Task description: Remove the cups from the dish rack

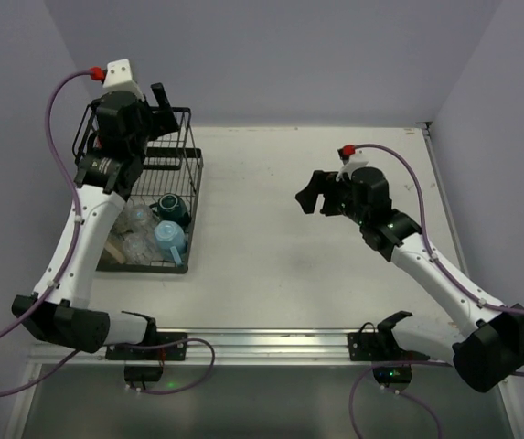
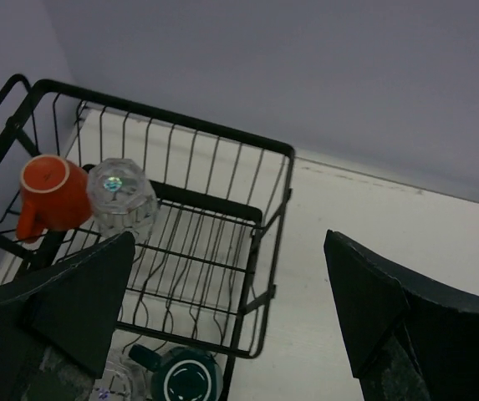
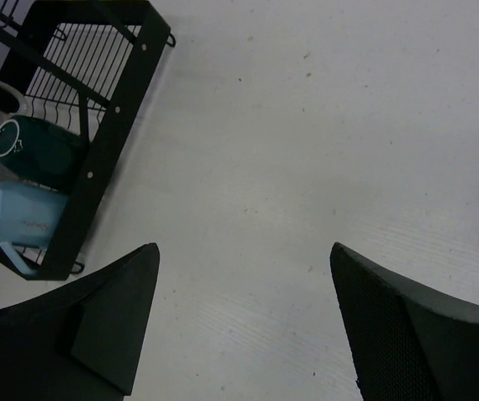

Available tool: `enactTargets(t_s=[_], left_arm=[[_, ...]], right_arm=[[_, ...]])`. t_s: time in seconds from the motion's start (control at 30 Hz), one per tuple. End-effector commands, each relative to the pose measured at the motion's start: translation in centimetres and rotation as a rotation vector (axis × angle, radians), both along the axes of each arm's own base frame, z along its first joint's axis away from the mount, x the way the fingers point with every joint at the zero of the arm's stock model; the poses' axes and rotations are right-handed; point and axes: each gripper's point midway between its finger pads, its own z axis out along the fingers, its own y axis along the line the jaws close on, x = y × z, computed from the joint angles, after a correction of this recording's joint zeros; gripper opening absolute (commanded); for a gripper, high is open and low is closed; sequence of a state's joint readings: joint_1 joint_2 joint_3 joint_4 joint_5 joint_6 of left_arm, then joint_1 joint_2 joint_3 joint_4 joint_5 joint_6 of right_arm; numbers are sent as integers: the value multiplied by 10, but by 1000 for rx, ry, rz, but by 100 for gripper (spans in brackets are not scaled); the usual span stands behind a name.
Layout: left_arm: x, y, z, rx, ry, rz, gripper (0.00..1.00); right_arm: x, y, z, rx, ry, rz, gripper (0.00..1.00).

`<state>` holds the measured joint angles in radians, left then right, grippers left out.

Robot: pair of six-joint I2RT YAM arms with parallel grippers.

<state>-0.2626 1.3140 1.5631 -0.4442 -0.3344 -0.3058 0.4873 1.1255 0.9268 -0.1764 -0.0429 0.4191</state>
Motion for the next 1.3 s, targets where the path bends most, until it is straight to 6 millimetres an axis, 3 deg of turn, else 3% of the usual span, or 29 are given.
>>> enactTargets(t_s=[0.0,0.13,0.4,0.6,0.9,1.07,1.27], left_arm=[[14,46,-16,-12,57,157,100],[35,83,-42,-35,129,217,99],[57,109,-74,22,202,292,97],[72,111,-90,52,220,270,97],[85,110,-109,66,248,258,88],[90,110,-112,69,245,258,76],[89,108,-108,66,219,247,49]], right_arm=[[1,8,42,101,-128,25,84],[-4,10,43,103,-133,51,83],[-3,20,31,101,-94,97,81],[-1,22,27,98,-77,100,81],[1,24,23,98,-67,101,81],[0,24,25,100,-71,103,81],[-1,26,25,110,-66,116,81]])
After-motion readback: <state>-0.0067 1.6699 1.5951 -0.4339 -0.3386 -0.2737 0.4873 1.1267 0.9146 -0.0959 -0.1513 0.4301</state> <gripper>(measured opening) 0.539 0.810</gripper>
